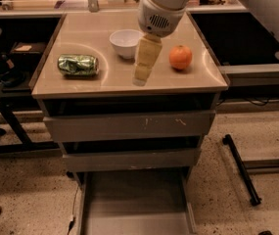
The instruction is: Place green can into bottom drawer
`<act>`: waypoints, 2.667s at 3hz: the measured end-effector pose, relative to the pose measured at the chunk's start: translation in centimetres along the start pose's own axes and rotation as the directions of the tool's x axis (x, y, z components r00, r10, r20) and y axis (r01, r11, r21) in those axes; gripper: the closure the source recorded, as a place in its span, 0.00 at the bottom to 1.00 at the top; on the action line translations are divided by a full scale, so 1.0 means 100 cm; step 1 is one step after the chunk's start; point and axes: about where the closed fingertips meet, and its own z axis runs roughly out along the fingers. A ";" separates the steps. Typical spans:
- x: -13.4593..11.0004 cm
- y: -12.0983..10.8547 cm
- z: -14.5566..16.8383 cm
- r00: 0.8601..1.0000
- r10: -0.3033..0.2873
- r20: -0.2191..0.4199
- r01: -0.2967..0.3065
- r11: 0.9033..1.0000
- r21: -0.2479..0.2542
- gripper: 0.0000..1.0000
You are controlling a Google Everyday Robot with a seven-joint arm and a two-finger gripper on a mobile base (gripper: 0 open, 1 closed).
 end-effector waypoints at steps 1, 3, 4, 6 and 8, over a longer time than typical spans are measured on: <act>-0.002 -0.001 -0.001 1.000 -0.001 0.004 0.001 1.000 0.005 0.00; -0.088 -0.015 0.017 0.982 -0.077 0.175 0.082 0.996 -0.023 0.00; -0.151 -0.009 0.026 0.969 -0.137 0.207 0.152 0.987 -0.059 0.00; -0.167 -0.038 0.059 0.972 -0.096 0.214 0.112 0.992 -0.061 0.00; -0.189 -0.092 0.131 0.981 -0.035 0.192 0.053 0.995 -0.088 0.00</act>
Offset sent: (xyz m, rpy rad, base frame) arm 0.0186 0.0924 0.0185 0.2446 -0.0412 0.1359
